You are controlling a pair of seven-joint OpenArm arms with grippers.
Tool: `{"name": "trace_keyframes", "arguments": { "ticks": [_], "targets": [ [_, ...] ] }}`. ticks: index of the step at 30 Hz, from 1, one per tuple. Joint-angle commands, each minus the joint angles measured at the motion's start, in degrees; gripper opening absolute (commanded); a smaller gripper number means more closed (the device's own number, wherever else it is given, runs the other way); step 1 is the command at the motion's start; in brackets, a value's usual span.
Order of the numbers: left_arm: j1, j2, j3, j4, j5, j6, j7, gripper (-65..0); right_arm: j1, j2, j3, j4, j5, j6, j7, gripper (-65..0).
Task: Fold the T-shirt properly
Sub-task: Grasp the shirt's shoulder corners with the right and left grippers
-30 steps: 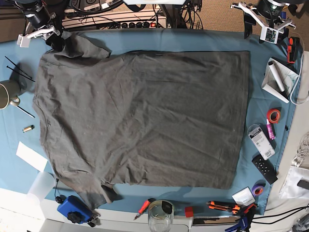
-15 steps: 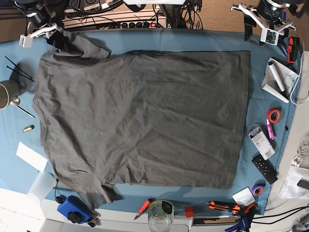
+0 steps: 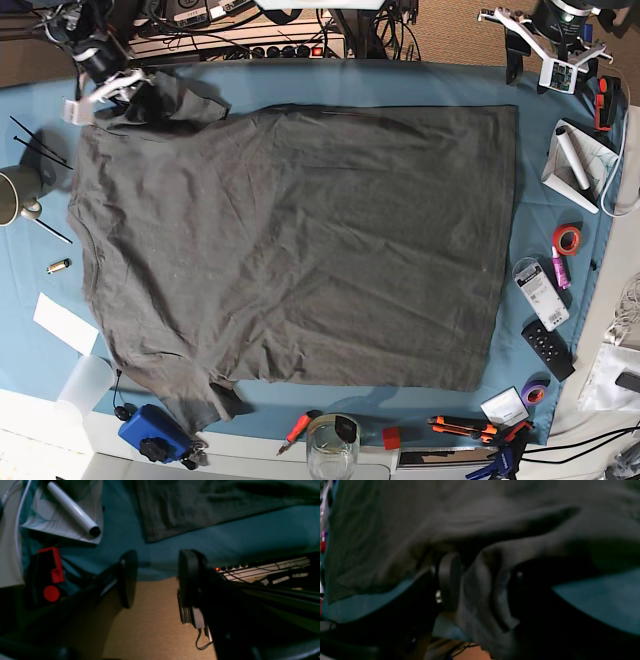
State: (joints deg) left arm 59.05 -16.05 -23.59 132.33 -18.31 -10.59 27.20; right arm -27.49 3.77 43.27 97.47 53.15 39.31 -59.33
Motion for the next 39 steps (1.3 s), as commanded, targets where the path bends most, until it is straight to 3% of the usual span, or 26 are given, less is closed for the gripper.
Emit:
{"name": "trace_keyframes", "arguments": {
  "ticks": [1,14,18,27,39],
  "targets": [
    [0.79,-0.31,-0.26,0.98,-0.20,0.02,-1.05,-37.9,-0.42,0.50,0.33,0.68,-0.28,0.22,-0.20,-37.8],
    [-4.37,0.24,-0.15,0.96,-6.01,0.44,0.24,-37.9,-1.84,2.58,10.88,0.68,4.04,-0.11,-4.61,-37.8],
    [-7.89,0.63,-0.15,0.70,-8.59,3.54,4.83,-37.9,-3.19,3.72,10.91,0.68,4.37,-0.11,-4.57,-37.8],
    [-13.97,5.92,-0.15,-8.11,-8.81,4.63,5.51,-37.9,-3.17,3.69,10.88,0.68,5.95,-0.11,-5.01,-37.8],
    [-19.08,7.50,-0.15,-12.81,-12.00,4.55,7.98,-37.9,-3.17,3.72,10.91,0.68,5.97,-0.11,-5.20,-37.8]
  ]
}}
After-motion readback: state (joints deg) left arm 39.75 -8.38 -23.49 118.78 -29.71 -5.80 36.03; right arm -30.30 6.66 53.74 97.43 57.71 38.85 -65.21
